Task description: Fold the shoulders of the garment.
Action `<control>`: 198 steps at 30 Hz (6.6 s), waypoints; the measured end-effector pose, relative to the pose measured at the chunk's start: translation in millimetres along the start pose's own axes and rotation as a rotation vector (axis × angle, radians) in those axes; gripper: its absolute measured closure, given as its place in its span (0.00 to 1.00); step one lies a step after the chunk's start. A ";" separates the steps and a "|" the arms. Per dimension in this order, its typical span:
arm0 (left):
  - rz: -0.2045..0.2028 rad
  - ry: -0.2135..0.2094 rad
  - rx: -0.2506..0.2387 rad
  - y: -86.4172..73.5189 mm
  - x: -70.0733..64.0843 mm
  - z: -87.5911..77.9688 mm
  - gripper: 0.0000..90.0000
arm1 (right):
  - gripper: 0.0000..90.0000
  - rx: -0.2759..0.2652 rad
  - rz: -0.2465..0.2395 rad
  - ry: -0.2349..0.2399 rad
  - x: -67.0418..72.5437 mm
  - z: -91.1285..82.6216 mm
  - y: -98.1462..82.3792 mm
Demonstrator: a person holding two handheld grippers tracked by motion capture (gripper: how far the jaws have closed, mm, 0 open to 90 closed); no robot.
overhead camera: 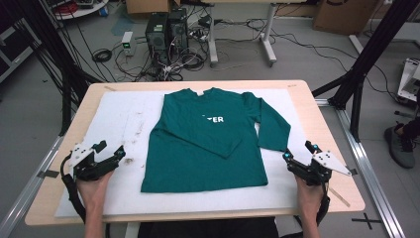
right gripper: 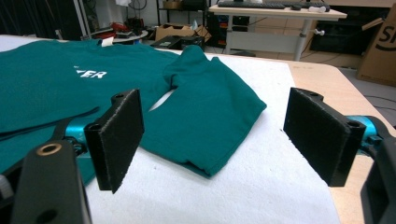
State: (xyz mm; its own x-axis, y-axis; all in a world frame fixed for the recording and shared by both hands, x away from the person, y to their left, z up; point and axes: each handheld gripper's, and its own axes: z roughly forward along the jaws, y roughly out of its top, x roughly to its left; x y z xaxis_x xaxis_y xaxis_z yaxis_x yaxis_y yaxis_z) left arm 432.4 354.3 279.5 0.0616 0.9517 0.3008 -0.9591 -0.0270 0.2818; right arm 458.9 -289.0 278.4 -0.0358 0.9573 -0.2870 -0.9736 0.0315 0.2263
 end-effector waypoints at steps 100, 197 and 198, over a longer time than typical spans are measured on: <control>0.058 0.017 0.052 -1.5 -5.6 3.9 0.33 | 0.97 0.389 -0.082 0.543 123.1 121.2 107.1; 0.056 0.035 0.026 -1.2 -6.7 2.1 0.27 | 0.26 0.090 0.099 0.195 8.3 30.0 17.6; 0.054 0.025 0.013 -0.8 -6.7 0.9 0.27 | 0.26 0.080 0.103 0.192 5.8 28.4 14.6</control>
State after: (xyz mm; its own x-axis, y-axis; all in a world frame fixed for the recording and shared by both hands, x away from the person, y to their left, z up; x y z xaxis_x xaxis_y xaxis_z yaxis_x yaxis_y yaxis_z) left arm 433.0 347.7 278.1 0.0024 0.9561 0.2930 -0.9573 -0.0825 0.2771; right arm 450.9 -274.7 306.5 -0.1839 0.8847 -0.4284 -0.9418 -0.0338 0.3344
